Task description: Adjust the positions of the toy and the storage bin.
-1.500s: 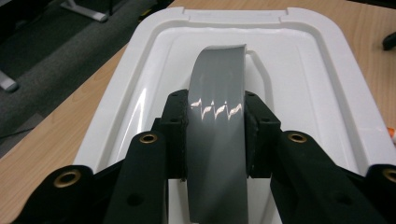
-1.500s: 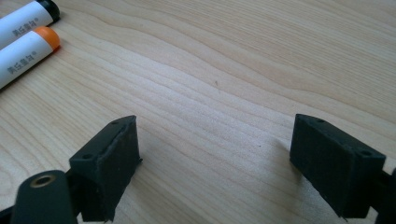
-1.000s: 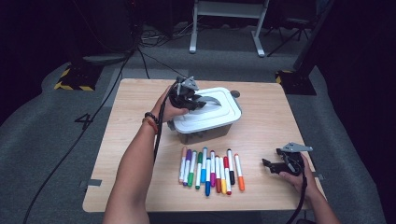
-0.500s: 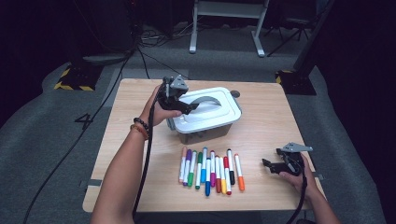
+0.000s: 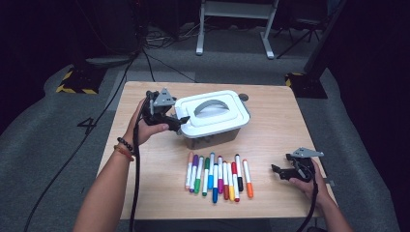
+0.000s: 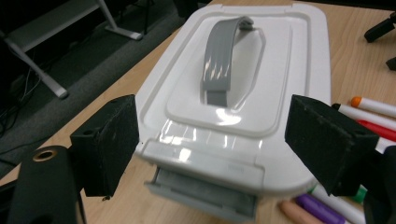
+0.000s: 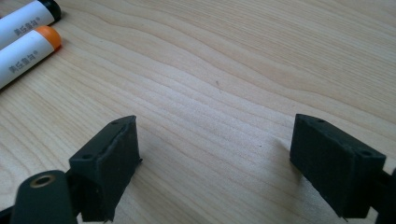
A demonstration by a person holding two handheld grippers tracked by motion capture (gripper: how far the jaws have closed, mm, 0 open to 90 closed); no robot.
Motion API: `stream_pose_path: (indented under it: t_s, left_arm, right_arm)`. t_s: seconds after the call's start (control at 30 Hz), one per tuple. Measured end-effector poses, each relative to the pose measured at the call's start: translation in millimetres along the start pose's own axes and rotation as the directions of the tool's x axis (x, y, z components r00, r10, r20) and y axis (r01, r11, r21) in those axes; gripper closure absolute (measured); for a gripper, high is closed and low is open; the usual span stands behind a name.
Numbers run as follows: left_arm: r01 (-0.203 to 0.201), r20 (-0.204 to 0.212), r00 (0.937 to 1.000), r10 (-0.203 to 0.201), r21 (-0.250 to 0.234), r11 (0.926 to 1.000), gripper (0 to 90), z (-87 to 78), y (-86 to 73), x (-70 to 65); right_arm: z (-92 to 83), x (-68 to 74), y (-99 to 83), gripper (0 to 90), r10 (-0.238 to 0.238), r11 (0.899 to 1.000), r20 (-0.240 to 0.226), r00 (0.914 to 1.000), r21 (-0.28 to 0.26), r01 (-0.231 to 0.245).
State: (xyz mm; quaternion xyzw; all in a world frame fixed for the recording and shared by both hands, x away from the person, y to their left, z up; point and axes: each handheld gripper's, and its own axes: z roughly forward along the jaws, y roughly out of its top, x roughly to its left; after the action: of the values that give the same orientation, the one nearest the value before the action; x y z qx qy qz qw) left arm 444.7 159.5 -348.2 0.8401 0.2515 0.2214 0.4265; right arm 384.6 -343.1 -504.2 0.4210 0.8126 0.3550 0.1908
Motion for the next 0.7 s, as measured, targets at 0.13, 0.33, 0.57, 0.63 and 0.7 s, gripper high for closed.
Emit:
stream_pose_path:
  t_s: [0.13,0.33,0.57,0.63,0.7]
  left_arm:
    - [0.002,-0.022,0.9998,-0.002,-0.002,1.0,18.5,-14.5,-18.4,-4.3]
    - [-0.004,-0.062,0.9981,0.005,0.027,0.9996,18.2,-25.5,-41.6,-13.8]
    - [-0.016,-0.092,0.9955,0.022,0.069,0.9975,18.4,-29.0,-66.2,-32.8]
    - [-0.023,-0.094,0.9951,0.031,0.084,0.9962,18.3,-28.4,-73.9,-37.5]
    - [-0.013,-0.088,0.9959,0.022,0.1,0.9949,18.4,-27.2,-84.1,-41.9]
  right_arm:
    - [0.0,0.0,0.0,16.0,0.0,1.0,0.0,1.0,0.0,0.0]
    - [0.0,-0.1,0.0,16.0,0.0,1.0,0.0,1.0,0.0,0.0]
    - [-0.1,0.2,-0.1,16.0,0.002,1.0,0.002,1.0,0.0,-0.002]
    - [-0.1,0.2,-0.1,16.0,0.002,1.0,0.002,1.0,0.0,-0.002]
    - [-0.1,0.2,-0.1,16.0,0.002,1.0,0.002,1.0,0.0,-0.002]
